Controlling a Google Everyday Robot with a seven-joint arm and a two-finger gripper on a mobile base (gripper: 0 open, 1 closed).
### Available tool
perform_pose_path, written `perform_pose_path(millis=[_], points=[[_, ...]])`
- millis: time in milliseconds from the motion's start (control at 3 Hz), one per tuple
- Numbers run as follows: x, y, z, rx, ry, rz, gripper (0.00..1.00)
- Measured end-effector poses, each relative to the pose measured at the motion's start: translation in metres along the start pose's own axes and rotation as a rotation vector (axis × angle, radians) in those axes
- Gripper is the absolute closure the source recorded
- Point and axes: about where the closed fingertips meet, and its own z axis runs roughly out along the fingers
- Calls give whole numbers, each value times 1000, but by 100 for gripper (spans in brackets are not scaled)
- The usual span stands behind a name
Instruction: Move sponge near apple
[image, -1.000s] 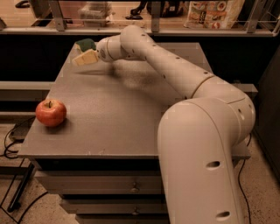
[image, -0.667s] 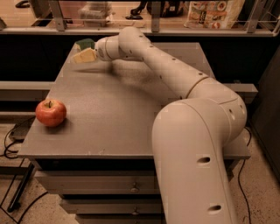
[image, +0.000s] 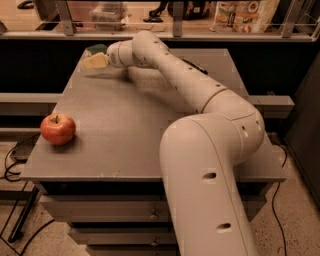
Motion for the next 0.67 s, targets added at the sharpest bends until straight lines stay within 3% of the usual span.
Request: perform_pose_path(millis=[333, 667], points=[[3, -6, 7, 14, 10, 12, 16], [3, -10, 11, 30, 17, 16, 47]])
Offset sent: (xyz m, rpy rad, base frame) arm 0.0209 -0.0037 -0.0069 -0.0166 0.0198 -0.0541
